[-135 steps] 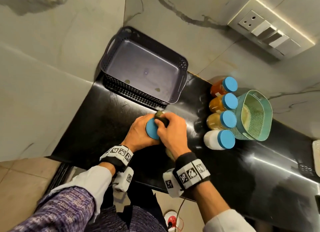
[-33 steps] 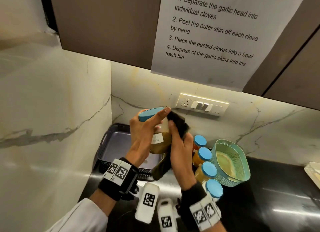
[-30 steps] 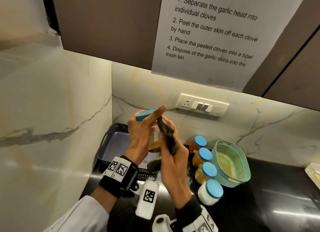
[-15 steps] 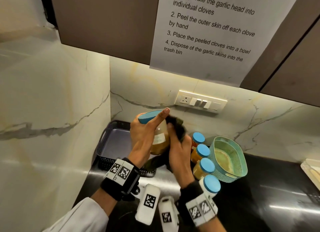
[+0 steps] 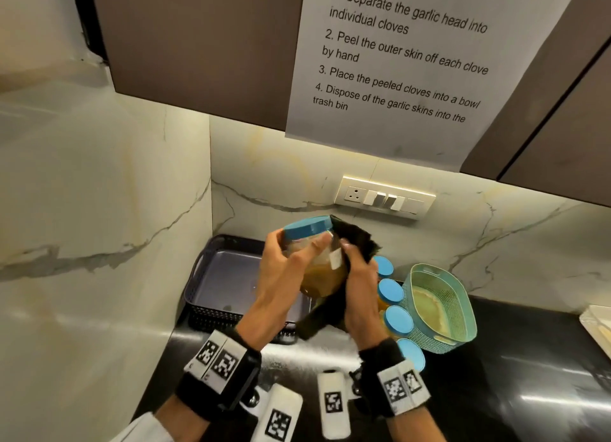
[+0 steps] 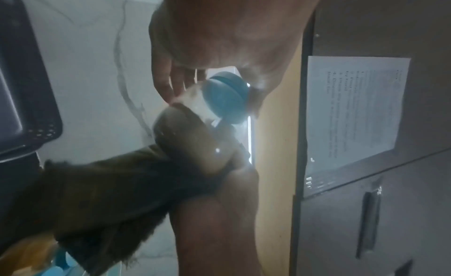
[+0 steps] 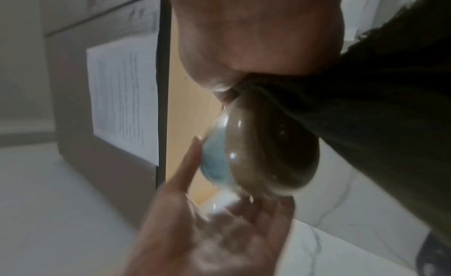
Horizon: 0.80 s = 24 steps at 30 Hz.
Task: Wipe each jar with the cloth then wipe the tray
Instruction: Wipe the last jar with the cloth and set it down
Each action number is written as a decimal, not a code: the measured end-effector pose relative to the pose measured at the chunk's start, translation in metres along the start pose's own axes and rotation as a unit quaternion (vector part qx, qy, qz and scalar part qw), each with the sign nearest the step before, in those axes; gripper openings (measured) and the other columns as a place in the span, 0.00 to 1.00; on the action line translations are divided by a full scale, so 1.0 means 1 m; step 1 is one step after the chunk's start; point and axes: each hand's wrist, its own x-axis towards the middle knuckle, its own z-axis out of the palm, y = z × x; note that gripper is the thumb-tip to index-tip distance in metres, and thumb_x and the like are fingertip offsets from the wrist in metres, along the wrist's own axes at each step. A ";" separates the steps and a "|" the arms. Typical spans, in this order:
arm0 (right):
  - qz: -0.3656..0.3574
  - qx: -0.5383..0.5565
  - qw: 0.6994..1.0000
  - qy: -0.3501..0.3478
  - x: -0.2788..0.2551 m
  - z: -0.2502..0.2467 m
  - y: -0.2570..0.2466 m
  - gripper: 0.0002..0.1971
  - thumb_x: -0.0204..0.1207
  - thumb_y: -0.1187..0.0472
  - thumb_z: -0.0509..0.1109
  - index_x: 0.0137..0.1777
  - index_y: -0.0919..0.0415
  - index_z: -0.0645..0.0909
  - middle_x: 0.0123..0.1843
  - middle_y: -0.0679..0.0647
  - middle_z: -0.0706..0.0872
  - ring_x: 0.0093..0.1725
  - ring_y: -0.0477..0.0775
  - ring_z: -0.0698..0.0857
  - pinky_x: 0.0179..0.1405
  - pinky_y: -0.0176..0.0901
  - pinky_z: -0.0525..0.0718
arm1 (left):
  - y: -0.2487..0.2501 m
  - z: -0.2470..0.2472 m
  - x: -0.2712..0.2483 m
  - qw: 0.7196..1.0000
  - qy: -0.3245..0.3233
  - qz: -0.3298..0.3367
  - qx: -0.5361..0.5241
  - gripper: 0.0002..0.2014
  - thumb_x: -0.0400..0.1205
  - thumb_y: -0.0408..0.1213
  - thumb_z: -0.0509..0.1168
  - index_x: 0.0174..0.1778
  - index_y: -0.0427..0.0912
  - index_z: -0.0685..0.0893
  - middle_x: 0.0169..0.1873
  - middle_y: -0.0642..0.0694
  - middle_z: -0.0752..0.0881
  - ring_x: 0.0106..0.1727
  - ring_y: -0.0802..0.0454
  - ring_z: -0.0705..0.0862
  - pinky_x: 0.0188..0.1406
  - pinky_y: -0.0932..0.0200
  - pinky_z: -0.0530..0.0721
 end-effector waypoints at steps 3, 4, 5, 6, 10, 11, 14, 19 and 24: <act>0.060 0.001 0.997 -0.044 0.007 -0.006 -0.018 0.15 0.86 0.51 0.64 0.55 0.58 0.90 0.50 0.61 0.93 0.56 0.64 0.89 0.58 0.57 0.88 | 0.004 -0.001 0.005 1.000 0.003 -0.007 -0.002 0.35 0.67 0.55 0.83 0.68 0.44 0.87 0.55 0.47 0.93 0.58 0.51 0.91 0.43 0.67 0.88; 0.081 0.005 0.995 -0.058 0.005 -0.005 -0.020 0.16 0.86 0.50 0.64 0.55 0.58 0.90 0.50 0.61 0.93 0.57 0.64 0.89 0.61 0.59 0.87 | 0.004 0.001 0.007 1.000 0.005 -0.020 -0.011 0.33 0.67 0.53 0.83 0.67 0.42 0.88 0.54 0.45 0.93 0.56 0.50 0.91 0.43 0.66 0.88; 0.093 0.007 0.993 -0.069 0.001 -0.002 -0.019 0.17 0.86 0.49 0.63 0.55 0.57 0.90 0.50 0.60 0.94 0.58 0.65 0.89 0.65 0.63 0.86 | 0.003 0.004 0.009 0.999 0.009 -0.028 -0.019 0.32 0.68 0.51 0.83 0.66 0.42 0.88 0.53 0.44 0.93 0.56 0.49 0.91 0.44 0.63 0.90; 0.096 0.013 0.993 -0.068 -0.003 0.002 -0.019 0.16 0.86 0.49 0.63 0.54 0.56 0.90 0.49 0.58 0.94 0.58 0.64 0.90 0.67 0.66 0.86 | 0.002 0.007 0.011 0.999 0.016 -0.030 -0.027 0.32 0.67 0.51 0.83 0.65 0.41 0.88 0.52 0.43 0.93 0.56 0.47 0.92 0.47 0.60 0.91; 0.036 0.049 0.998 -0.029 -0.018 0.013 -0.008 0.11 0.86 0.48 0.65 0.52 0.49 0.87 0.45 0.52 0.94 0.52 0.55 0.91 0.51 0.55 0.93 | -0.002 0.006 0.016 0.999 0.031 0.011 -0.009 0.35 0.59 0.58 0.80 0.59 0.45 0.88 0.49 0.45 0.93 0.54 0.46 0.92 0.45 0.59 0.92; 0.022 0.058 0.998 -0.017 -0.023 0.014 -0.004 0.10 0.83 0.46 0.68 0.54 0.49 0.86 0.48 0.54 0.92 0.53 0.55 0.90 0.47 0.50 0.93 | -0.002 0.003 0.017 0.999 0.034 0.020 -0.008 0.35 0.58 0.60 0.80 0.58 0.45 0.88 0.48 0.46 0.93 0.53 0.47 0.93 0.44 0.60 0.92; -0.042 0.045 0.998 -0.002 -0.030 0.014 0.008 0.08 0.82 0.48 0.71 0.56 0.48 0.86 0.54 0.57 0.91 0.56 0.55 0.90 0.46 0.41 0.90 | -0.009 -0.006 0.022 0.997 0.054 0.044 -0.022 0.36 0.55 0.63 0.81 0.56 0.46 0.91 0.45 0.50 0.95 0.51 0.49 0.94 0.42 0.63 0.91; -0.014 0.015 0.999 -0.050 -0.004 0.014 -0.008 0.13 0.88 0.49 0.61 0.56 0.50 0.87 0.51 0.50 0.94 0.61 0.56 0.90 0.55 0.47 0.90 | -0.012 0.003 0.019 0.994 0.017 0.105 0.040 0.39 0.59 0.61 0.80 0.63 0.44 0.85 0.49 0.55 0.92 0.49 0.68 0.91 0.47 0.69 0.89; -0.079 -0.001 0.996 -0.042 -0.020 0.017 0.001 0.08 0.87 0.51 0.67 0.51 0.47 0.88 0.43 0.42 0.93 0.49 0.45 0.92 0.47 0.39 0.91 | -0.001 -0.005 0.031 0.995 0.031 0.090 0.016 0.37 0.57 0.62 0.85 0.59 0.46 0.89 0.49 0.50 0.94 0.53 0.54 0.93 0.54 0.56 0.93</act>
